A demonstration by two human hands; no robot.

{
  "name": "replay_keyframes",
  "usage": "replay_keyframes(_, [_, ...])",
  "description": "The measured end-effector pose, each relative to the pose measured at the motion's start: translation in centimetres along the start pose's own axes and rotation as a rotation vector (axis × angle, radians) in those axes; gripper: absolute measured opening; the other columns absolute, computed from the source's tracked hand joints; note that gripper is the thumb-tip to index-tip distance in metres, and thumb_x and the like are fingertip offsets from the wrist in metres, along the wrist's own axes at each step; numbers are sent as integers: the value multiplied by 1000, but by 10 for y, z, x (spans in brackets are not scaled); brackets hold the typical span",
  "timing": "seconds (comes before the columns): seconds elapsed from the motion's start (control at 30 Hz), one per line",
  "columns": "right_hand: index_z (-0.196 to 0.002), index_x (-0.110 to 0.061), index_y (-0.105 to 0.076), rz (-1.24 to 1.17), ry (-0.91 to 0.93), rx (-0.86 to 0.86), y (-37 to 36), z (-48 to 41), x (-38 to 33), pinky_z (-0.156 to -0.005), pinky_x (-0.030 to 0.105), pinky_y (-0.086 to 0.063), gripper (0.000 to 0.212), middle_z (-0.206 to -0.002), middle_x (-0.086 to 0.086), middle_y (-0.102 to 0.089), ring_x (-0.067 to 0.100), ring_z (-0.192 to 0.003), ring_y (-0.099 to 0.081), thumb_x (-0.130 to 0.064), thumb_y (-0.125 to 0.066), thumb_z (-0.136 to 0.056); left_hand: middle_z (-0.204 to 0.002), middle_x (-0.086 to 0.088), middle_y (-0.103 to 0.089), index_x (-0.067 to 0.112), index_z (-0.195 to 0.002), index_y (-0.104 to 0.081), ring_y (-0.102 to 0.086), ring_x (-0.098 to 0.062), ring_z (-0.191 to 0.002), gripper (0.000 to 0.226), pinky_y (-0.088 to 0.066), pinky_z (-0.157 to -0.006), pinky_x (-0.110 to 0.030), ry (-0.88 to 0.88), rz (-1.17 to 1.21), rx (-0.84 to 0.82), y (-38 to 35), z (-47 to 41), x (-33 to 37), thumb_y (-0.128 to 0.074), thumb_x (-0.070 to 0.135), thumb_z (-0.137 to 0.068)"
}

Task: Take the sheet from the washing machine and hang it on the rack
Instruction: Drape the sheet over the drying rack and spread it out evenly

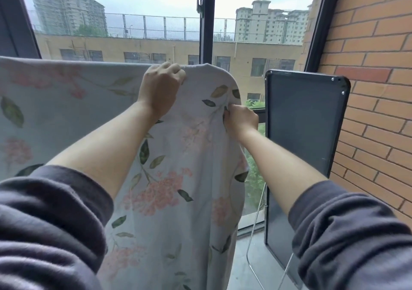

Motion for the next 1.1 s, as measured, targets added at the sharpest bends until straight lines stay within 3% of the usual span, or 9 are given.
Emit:
replay_keyframes(0.27, [-87, -11, -58, -17, 141, -66, -24, 67, 7, -63, 33, -36, 25, -93, 16, -66, 37, -84, -60, -26, -40, -96, -76, -19, -65, 2, -75, -64, -63, -38, -66, 6, -49, -54, -38, 0, 26, -152, -6, 36, -5, -63, -2, -71])
replay_keyframes(0.43, [-85, -11, -58, 13, 185, -137, -42, 113, 5, -60, 32, -37, 26, -88, 14, -66, 33, -80, -62, -25, -39, -97, -99, -23, -65, -2, -93, -68, -62, -41, -89, 14, -48, -74, -44, 14, 47, -373, -7, 64, 2, -59, -3, -83])
replay_keyframes(0.6, [-93, -10, -61, 78, 272, -288, -46, 146, -5, -69, 36, -47, 29, -92, 14, -67, 33, -85, -63, -25, -37, -99, -104, -23, -64, -3, -97, -67, -60, -40, -94, 17, -44, -76, -44, 12, 100, -489, -9, 88, 1, -53, 2, -88])
replay_keyframes(0.77, [-102, -14, -64, 177, 327, -441, -58, 158, -8, -67, 33, -39, 30, -102, 12, -67, 34, -92, -62, -24, -36, -99, -110, -17, -63, 3, -101, -68, -61, -36, -99, 21, -45, -78, -39, 25, 142, -587, -13, 101, 4, -50, 2, -89])
replay_keyframes(0.87, [-111, -15, -57, 235, 287, -591, -58, 141, -7, -72, 35, -44, 32, -109, 12, -64, 33, -96, -61, -30, -31, -101, -105, -16, -63, 4, -95, -67, -62, -36, -96, 18, -46, -78, -40, 52, 199, -603, -20, 103, 5, -50, 1, -88])
replay_keyframes(0.93, [-104, -17, -61, 217, 239, -591, -47, 123, -11, -83, 39, -44, 40, -108, 11, -63, 33, -99, -61, -40, -29, -100, -100, -10, -63, 9, -93, -64, -63, -32, -90, 14, -48, -72, -37, 79, 174, -597, -23, 104, -2, -52, 6, -89])
replay_keyframes(1.03, [-87, -20, -62, 60, 23, -404, -17, 90, -9, -87, 38, -42, 43, -106, 11, -64, 33, -100, -60, -41, -28, -99, -79, -9, -63, 9, -76, -64, -62, -30, -68, 4, -46, -57, -33, -60, 90, -412, -12, 96, -10, -67, 9, -79])
replay_keyframes(1.1, [-92, -15, -58, -45, -132, -205, -9, 67, 6, -81, 38, -43, 33, -113, 15, -61, 35, -99, -59, -31, -30, -98, -76, -12, -61, 8, -72, -63, -60, -32, -69, 8, -46, -62, -36, -137, 82, -211, 1, 88, -15, -66, 12, -77])
Point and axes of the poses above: each hand's wrist, its own z-axis away from the middle knuckle, its own y-axis out of the back of the hand, x = y × z, the point moved 1 cm from there along -z, towards the middle knuckle
